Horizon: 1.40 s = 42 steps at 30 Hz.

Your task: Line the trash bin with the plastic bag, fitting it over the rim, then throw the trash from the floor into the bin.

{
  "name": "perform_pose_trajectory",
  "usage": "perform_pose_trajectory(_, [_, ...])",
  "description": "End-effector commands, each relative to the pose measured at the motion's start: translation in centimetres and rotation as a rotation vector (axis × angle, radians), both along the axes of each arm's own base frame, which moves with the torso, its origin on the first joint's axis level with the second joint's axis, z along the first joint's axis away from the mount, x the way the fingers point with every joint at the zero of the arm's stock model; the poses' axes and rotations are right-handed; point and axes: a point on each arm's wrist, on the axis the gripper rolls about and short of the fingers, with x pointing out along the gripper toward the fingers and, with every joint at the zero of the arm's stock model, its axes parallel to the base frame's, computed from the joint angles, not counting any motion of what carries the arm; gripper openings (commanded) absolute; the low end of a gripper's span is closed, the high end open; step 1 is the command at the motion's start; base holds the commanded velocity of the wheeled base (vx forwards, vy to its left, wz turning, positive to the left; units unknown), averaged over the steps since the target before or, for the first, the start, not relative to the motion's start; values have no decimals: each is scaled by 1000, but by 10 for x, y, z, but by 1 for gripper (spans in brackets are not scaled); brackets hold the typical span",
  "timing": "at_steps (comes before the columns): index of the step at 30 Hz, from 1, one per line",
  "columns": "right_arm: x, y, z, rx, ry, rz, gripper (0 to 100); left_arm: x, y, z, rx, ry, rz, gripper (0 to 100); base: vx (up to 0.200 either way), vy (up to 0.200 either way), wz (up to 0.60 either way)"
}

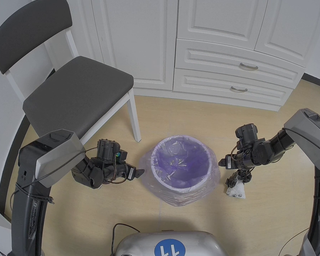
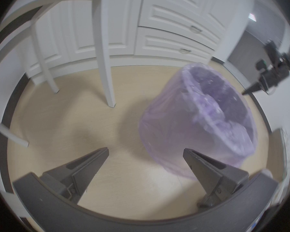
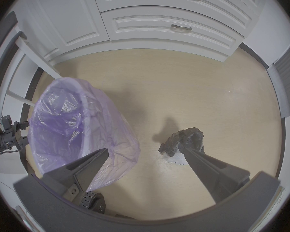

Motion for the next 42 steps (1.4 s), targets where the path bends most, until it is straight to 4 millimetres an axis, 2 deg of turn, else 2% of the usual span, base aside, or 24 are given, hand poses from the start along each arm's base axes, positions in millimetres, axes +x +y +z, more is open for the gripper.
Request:
perform_pose_trajectory(1, [-5, 0, 4, 12, -2, 18, 100, -9, 23, 8, 19, -5, -90, 100, 0, 0, 0])
perform_pose_trajectory(5, [-6, 0, 7, 17, -3, 22, 100, -14, 17, 1, 9, 6, -198, 100, 0, 0, 0])
perform_pose_trajectory(9, [-6, -1, 8, 18, -6, 23, 100, -11, 13, -18, 88, -4, -277, 100, 0, 0, 0])
perform_pose_trajectory(12, [-6, -1, 8, 16, -5, 24, 100, -4, 9, -20, 115, -9, -309, 100, 0, 0, 0])
perform_pose_trajectory(14, [-6, -1, 8, 12, -5, 30, 100, 3, -3, -18, 120, 12, -334, 100, 0, 0, 0])
perform_pose_trajectory(17, [-7, -2, 7, 13, -1, 34, 100, 9, -9, -16, 122, 19, -344, 100, 0, 0, 0])
perform_pose_trajectory(19, [-7, -2, 8, 14, -2, 35, 100, 22, -24, -22, 123, 15, -351, 100, 0, 0, 0])
perform_pose_trajectory(24, [-6, -4, 7, 13, -1, 32, 100, 41, -32, -17, 194, 78, -307, 100, 0, 0, 0])
perform_pose_trajectory(25, [-6, -4, 7, 13, -1, 32, 100, 41, -32, -17, 194, 78, -307, 100, 0, 0, 0])
perform_pose_trajectory(28, [-8, -5, 5, -1, 8, 42, 100, 66, -25, -35, 366, 90, -229, 100, 0, 0, 0])
perform_pose_trajectory(29, [-8, -6, 4, -7, 11, 46, 100, 68, -18, -50, 398, 118, -231, 100, 0, 0, 0])
perform_pose_trajectory(30, [-8, -6, 4, -8, 11, 48, 100, 68, -16, -52, 399, 118, -228, 100, 0, 0, 0])
perform_pose_trajectory(31, [-10, -7, 3, -17, 15, 53, 100, 69, -6, -66, 418, 130, -232, 100, 0, 0, 0])
perform_pose_trajectory(33, [-9, -8, 3, -19, 12, 54, 100, 69, -4, -75, 426, 135, -238, 100, 0, 0, 0])
perform_pose_trajectory(42, [-6, -13, -11, -43, 27, 65, 100, 73, 1, -82, 411, 104, -216, 100, 0, 0, 0])
